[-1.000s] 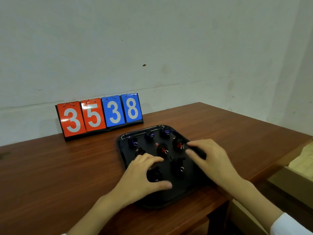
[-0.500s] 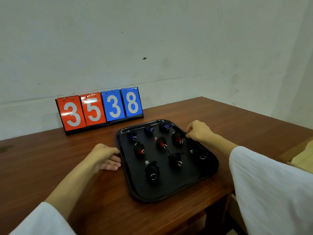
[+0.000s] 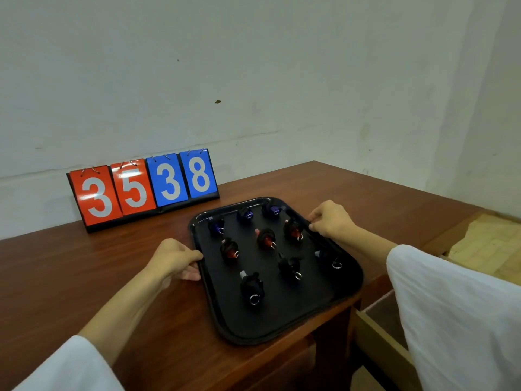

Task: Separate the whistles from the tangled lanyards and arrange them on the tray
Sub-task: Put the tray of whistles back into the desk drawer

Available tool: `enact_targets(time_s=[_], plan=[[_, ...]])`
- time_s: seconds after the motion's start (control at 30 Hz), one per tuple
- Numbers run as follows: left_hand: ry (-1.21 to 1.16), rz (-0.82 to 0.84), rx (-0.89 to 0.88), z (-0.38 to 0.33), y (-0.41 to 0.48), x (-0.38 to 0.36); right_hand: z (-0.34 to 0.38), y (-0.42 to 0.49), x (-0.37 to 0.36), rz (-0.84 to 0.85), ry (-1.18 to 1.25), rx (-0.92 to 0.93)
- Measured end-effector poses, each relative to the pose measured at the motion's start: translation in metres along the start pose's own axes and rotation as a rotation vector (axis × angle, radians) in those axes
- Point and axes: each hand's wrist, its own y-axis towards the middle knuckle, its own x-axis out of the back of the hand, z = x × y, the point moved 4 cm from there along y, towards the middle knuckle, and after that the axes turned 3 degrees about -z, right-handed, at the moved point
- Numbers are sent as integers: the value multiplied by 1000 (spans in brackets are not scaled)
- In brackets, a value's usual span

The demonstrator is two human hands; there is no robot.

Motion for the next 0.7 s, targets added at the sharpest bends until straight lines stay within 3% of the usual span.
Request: enact_targets(time_s=[0.37,0.7], plan=[[-226,203,-85,-38,-90,-100,-83,-65,121,-43,-89,-19],[-237,550,-53,-58,-178,-229,-205,-147,222,-63,-168,-189]])
